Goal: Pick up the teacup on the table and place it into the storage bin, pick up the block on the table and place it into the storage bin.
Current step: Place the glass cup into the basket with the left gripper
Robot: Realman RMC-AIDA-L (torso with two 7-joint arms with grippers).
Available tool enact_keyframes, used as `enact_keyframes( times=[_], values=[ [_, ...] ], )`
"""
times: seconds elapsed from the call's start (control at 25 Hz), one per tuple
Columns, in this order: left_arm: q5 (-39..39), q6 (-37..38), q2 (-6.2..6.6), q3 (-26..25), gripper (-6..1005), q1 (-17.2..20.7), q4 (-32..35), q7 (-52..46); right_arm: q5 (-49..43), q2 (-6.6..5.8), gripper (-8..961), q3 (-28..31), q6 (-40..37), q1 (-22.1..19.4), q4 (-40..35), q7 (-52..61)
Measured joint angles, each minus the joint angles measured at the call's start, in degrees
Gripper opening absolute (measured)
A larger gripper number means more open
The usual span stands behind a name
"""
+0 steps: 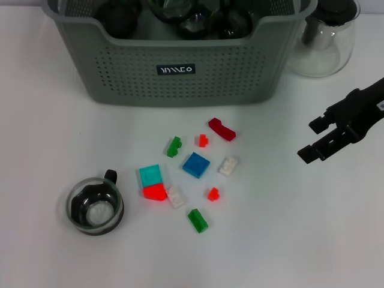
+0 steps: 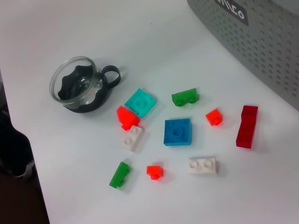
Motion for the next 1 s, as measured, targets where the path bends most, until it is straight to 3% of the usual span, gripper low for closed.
enact_keyframes(
  times=[0.16,1.0],
  values=[
    [1.1,-2.8,-1.40,1.7,62,-0.1,-1.2,0.2,0.0,0.06,931,-0.7,1.0,0.5,1.3,-0.2],
    [2.7,-16.2,-4.75,6.0,61,0.6,-6.6,0.6,0.0,0.38,931,-0.9,3.2,0.5,3.7,-2.3]
  ],
)
